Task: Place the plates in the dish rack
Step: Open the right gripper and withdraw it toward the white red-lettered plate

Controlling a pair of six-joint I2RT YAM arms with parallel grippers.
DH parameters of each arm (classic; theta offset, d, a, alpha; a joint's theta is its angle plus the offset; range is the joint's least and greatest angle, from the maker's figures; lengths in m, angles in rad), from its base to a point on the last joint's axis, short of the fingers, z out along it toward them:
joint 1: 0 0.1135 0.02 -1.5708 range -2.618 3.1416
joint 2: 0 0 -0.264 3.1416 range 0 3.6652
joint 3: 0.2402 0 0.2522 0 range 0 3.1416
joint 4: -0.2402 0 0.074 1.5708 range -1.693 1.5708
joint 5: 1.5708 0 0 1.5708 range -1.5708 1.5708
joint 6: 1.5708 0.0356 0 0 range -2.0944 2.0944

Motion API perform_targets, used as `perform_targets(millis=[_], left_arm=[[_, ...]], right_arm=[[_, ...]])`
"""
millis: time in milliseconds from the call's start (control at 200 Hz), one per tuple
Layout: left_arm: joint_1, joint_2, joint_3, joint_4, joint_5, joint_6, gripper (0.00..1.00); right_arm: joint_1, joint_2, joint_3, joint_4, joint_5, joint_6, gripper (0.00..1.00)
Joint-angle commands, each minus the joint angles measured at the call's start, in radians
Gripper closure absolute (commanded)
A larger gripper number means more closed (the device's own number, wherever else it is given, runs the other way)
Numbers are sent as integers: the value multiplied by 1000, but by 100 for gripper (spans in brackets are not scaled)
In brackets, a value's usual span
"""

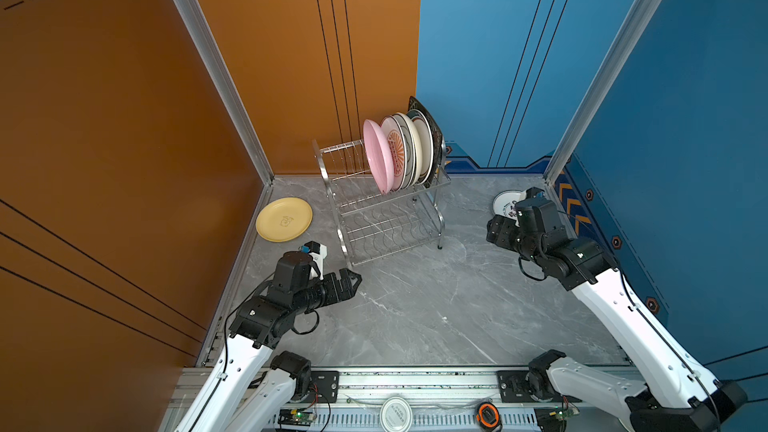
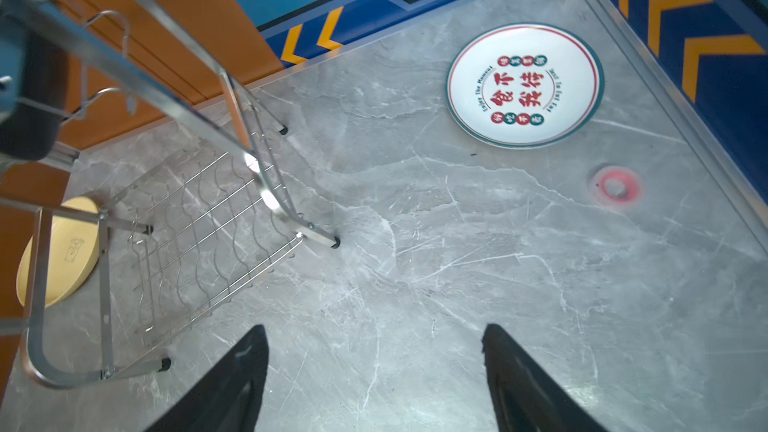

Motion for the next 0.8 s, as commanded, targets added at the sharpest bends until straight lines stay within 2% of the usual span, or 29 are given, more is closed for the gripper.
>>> perform_targets(millis=[0,170,380,546,796], left_arm=[[-22,-6,-17,8,-31,5,2],[-47,1,-25,16,-37,-1,2],[-75,18,-47,55,-37,-21,2],[-95,34,-55,82,-39,-30,2],[-122,50,-50,90,-58,-42,2]], right_arm=[[-147,-15,-73,90,-226,26,18],[-375,39,-162,190,-389,19,17],[-562,163,-253,399,-526,97,18],[-641,312,-250,541,-607,158,19],[-706,525,-241,755,-655,266,24]])
